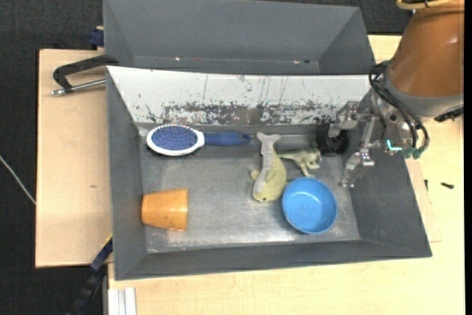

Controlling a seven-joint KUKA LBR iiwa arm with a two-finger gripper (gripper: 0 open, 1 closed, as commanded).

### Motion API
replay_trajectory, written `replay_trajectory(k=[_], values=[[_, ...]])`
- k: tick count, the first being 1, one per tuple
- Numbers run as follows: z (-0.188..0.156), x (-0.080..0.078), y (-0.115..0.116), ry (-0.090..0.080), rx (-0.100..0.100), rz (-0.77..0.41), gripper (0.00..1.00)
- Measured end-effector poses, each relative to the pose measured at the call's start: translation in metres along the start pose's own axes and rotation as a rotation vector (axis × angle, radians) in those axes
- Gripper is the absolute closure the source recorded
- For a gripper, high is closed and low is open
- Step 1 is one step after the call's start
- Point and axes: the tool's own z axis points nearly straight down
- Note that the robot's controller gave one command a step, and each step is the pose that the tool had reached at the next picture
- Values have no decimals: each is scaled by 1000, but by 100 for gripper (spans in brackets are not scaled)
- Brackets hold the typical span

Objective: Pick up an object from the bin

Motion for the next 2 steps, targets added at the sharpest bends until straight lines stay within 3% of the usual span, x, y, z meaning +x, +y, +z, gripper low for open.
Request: replay_trajectory(k=[1,2], values=[[137,-27,25,-24,0,-266,0],[142,-24,23,-12,1,-265,100]])
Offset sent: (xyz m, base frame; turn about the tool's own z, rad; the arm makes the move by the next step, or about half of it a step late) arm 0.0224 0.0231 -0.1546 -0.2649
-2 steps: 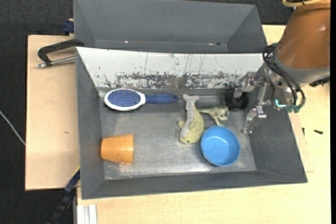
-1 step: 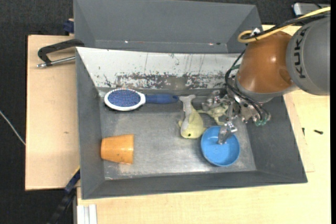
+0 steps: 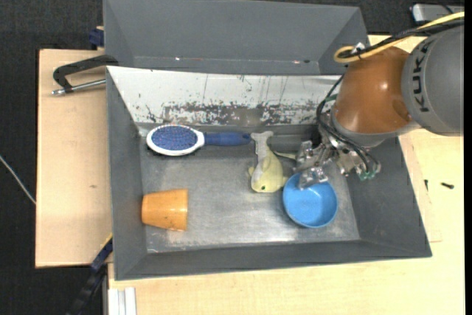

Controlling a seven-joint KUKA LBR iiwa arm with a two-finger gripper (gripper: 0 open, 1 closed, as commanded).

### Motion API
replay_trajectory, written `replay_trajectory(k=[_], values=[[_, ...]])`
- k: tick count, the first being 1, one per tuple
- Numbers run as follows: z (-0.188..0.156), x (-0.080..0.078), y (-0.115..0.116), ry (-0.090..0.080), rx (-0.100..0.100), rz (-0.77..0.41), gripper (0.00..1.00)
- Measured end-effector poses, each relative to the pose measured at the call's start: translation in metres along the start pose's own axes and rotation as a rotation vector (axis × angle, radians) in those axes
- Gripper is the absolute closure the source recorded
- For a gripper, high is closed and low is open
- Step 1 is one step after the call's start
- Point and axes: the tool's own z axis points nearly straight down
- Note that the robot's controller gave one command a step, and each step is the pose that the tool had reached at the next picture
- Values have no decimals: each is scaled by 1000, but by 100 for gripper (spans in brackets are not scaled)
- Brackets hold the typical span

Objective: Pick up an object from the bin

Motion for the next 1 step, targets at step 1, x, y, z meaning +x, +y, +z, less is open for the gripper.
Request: replay_trajectory(k=[1], values=[[-127,20,-20,-5,5,-148,100]])
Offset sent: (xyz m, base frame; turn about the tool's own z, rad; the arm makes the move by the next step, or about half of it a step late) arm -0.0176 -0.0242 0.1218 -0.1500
